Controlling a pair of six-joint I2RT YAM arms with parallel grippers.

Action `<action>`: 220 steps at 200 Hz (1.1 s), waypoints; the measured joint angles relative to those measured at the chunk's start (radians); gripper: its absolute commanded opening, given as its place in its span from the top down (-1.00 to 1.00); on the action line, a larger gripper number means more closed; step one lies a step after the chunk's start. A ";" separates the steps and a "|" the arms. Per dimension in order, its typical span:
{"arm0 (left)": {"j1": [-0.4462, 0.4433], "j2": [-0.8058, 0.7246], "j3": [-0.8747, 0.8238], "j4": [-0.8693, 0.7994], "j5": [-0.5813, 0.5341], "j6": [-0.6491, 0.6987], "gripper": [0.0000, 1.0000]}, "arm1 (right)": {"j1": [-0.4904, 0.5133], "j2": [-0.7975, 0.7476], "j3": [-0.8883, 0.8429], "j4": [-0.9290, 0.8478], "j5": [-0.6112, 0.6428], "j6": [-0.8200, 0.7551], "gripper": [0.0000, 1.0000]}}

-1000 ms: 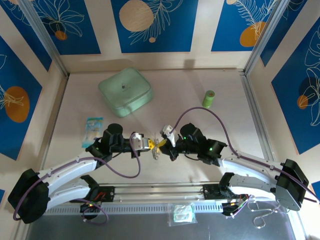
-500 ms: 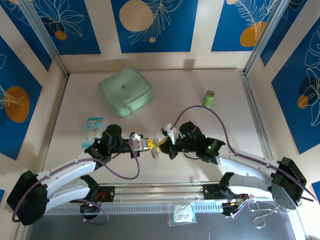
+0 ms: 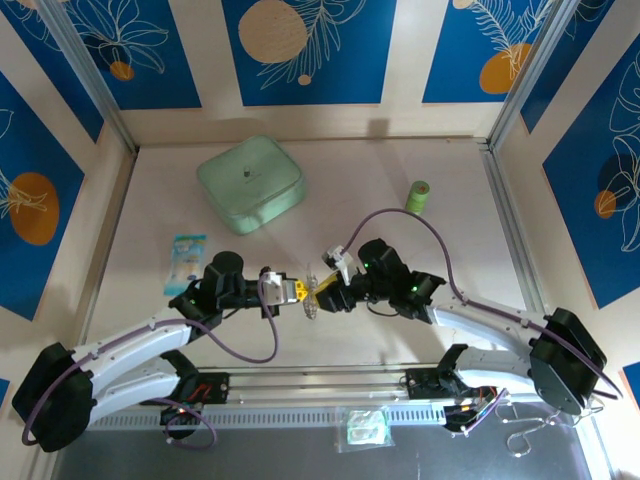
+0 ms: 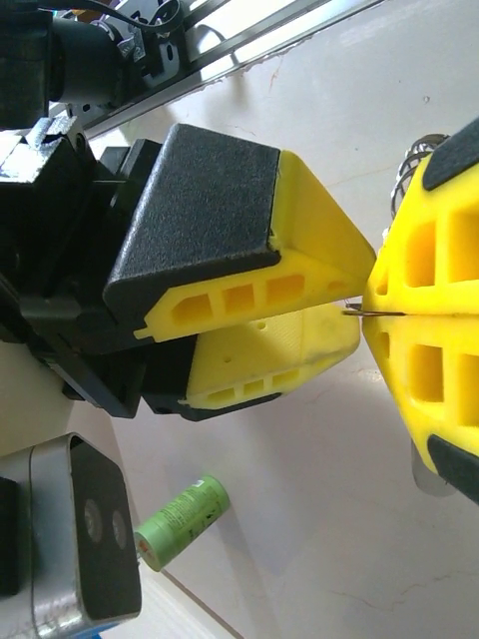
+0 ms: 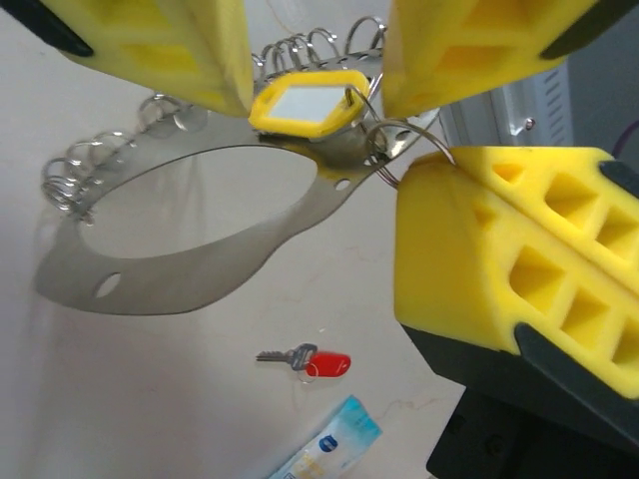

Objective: Put the keys on the keyring

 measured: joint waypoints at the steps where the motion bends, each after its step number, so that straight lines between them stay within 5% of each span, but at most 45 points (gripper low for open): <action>1: 0.000 0.000 0.000 0.000 0.000 0.000 1.00 | 0.000 -0.002 0.000 -0.001 0.001 0.000 0.10; 20: 0.000 0.000 -0.005 0.018 -0.001 -0.020 1.00 | -0.005 -0.069 -0.016 -0.002 0.023 -0.056 -0.04; 67: -0.001 0.008 -0.036 0.144 -0.003 -0.223 1.00 | -0.019 -0.246 -0.109 0.068 0.021 -0.306 -0.01; 128: -0.002 0.085 -0.084 0.367 0.000 -0.446 1.00 | -0.096 -0.127 -0.053 0.090 -0.090 -0.440 0.22; 169: -0.002 0.098 -0.084 0.374 0.012 -0.454 1.00 | -0.114 -0.060 -0.022 0.111 -0.181 -0.440 0.24; 220: -0.002 0.099 -0.084 0.374 0.027 -0.454 1.00 | -0.119 -0.011 -0.026 0.163 -0.261 -0.411 0.50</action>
